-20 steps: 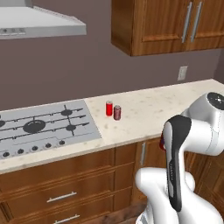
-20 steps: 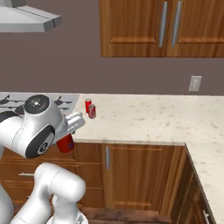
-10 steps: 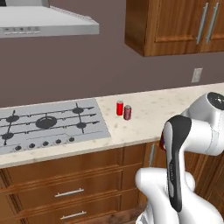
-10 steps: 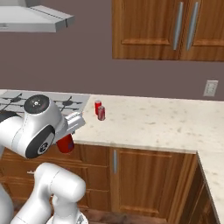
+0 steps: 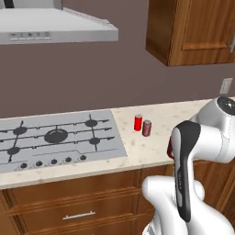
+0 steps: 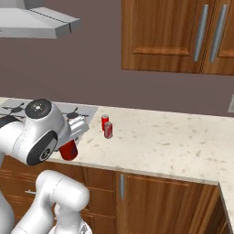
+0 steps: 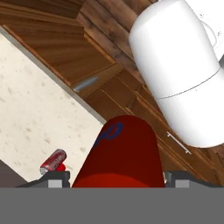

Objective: Four empty soda cans are scattered around the kitchen. Gather all the cans and cluster them next to the stove for recycling.

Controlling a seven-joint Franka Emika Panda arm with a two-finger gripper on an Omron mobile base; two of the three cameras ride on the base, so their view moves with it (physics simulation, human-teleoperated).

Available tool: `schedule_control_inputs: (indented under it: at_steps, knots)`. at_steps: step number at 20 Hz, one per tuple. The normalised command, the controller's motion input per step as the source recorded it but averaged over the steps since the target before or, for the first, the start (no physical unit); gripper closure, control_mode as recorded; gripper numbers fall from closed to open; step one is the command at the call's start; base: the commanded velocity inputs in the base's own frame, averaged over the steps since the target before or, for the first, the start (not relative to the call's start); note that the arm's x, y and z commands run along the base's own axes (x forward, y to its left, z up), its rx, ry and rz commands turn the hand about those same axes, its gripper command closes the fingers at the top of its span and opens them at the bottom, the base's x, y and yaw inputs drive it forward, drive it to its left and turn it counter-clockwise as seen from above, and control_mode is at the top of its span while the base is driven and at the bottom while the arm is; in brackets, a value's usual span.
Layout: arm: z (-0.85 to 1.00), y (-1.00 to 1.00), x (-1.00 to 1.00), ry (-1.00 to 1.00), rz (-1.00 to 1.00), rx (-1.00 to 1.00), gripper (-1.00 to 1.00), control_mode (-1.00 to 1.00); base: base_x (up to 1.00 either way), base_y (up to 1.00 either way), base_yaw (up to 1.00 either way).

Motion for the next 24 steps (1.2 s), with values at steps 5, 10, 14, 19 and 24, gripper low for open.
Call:
schedule_control_inputs:
  at_steps: [5, 10, 14, 19, 24]
  knots:
    - [0.0, 0.0, 0.0, 0.0, 0.0, 0.0, 1.0, 1.0, 0.25, 0.04, 0.15]
    - [0.0, 0.0, 0.0, 0.0, 0.0, 0.0, 1.0, 1.0, 0.05, 0.0, 0.12]
    - [0.0, 0.0, 0.0, 0.0, 0.0, 0.0, 1.0, 1.0, 0.0, 0.0, 0.04]
    - [0.0, 0.0, 0.0, 0.0, 0.0, 0.0, 1.0, 1.0, 0.0, 0.0, 0.0]
    - [-0.01, 0.0, 0.08, 0.01, 0.0, 0.0, 1.0, -1.0, 0.05, 0.0, 0.0]
